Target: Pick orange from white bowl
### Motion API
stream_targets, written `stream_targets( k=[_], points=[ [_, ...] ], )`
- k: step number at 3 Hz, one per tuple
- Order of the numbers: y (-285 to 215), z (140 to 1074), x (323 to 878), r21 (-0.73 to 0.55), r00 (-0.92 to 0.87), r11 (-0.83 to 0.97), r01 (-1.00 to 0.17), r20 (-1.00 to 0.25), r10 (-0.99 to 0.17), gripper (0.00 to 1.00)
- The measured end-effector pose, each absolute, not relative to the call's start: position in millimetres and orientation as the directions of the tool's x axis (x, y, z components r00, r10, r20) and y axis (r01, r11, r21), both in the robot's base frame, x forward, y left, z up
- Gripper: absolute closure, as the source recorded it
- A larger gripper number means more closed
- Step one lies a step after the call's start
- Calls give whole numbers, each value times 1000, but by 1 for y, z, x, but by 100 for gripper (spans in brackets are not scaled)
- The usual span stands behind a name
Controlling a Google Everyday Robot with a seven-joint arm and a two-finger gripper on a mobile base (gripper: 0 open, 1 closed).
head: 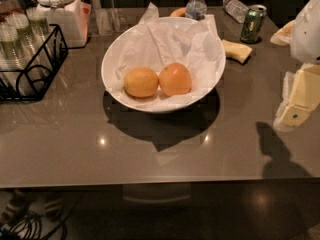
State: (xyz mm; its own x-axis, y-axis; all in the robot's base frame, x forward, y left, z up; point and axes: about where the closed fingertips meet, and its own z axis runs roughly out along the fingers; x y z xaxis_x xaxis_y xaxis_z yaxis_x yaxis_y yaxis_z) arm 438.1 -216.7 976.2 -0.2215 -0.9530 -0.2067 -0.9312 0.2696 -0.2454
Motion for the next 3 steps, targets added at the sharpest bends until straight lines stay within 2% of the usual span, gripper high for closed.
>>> stream_targets(
  k=[2,3],
  points=[
    [-215,980,440,-255,-217,274,-927,-229,-949,0],
    [-203,985,454,-251,-191,273,-929,-305,-933,0]
  ],
)
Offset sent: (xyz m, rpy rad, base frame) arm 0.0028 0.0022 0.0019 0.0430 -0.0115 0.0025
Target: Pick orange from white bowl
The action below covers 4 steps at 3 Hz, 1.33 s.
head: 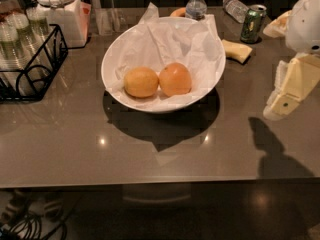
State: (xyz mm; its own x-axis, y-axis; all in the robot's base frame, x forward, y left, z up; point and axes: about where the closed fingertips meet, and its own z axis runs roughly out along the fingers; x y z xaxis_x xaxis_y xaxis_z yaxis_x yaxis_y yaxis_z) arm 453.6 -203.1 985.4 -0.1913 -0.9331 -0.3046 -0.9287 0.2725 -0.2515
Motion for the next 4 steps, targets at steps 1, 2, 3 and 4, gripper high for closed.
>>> stream_targets(
  k=[1,2,3,4],
  points=[
    [-171,996,477,-236,-111,224,-946,-413,-904,0],
    [-126,1008,497,-214,-9,135,-968,-503,-864,0],
    [-75,1015,513,-191,96,17,-981,-565,-820,0],
    [-74,1015,515,-199,95,26,-980,-575,-813,0]
  ],
)
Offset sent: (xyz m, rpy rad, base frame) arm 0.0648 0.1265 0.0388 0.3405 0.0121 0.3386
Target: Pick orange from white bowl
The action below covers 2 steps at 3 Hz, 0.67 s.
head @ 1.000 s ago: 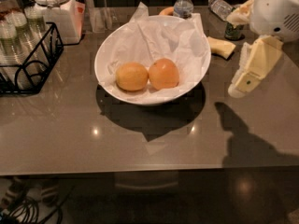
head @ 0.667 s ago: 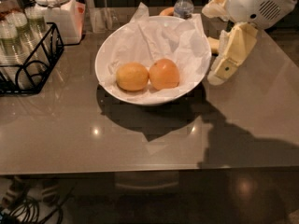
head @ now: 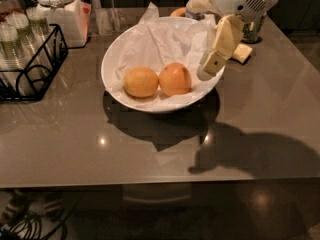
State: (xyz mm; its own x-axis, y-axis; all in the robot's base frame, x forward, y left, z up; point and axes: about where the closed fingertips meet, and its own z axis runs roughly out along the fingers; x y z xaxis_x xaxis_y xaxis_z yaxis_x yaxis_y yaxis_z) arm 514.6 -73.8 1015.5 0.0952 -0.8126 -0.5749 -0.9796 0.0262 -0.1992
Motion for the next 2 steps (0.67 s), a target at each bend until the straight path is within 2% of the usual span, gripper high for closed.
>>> stream_targets(
  k=[2],
  points=[
    [-52,995,560,-165,58,69,-984,-659,-750,0]
  ],
)
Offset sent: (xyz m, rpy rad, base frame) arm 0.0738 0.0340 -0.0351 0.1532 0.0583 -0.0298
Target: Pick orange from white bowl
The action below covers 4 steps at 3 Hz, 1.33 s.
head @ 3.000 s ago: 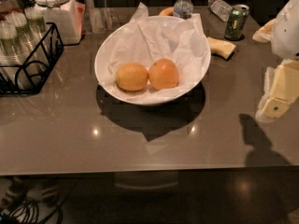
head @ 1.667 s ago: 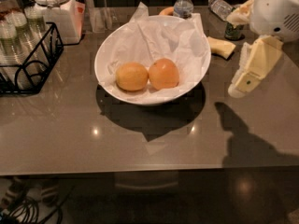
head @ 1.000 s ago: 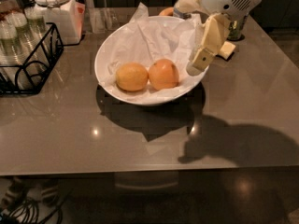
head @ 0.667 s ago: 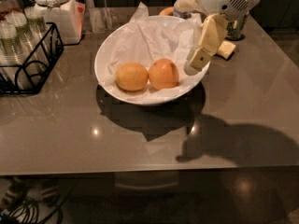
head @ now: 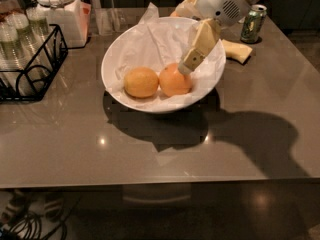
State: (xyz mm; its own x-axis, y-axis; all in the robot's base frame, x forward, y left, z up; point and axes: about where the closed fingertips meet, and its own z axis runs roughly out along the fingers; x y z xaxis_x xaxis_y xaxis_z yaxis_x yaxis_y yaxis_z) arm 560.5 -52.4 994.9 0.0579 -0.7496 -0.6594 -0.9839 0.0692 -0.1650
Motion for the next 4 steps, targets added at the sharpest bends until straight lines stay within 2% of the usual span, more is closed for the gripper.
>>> stream_targets(
  k=[1,3,4],
  points=[
    [-52,994,561,-163,57,69,-984,-660,-749,19],
    [-37,973,562,-114,41,50,-992,-677,-734,20],
    [-38,957,570,-83,6,72,-994,-693,-721,17]
  ],
)
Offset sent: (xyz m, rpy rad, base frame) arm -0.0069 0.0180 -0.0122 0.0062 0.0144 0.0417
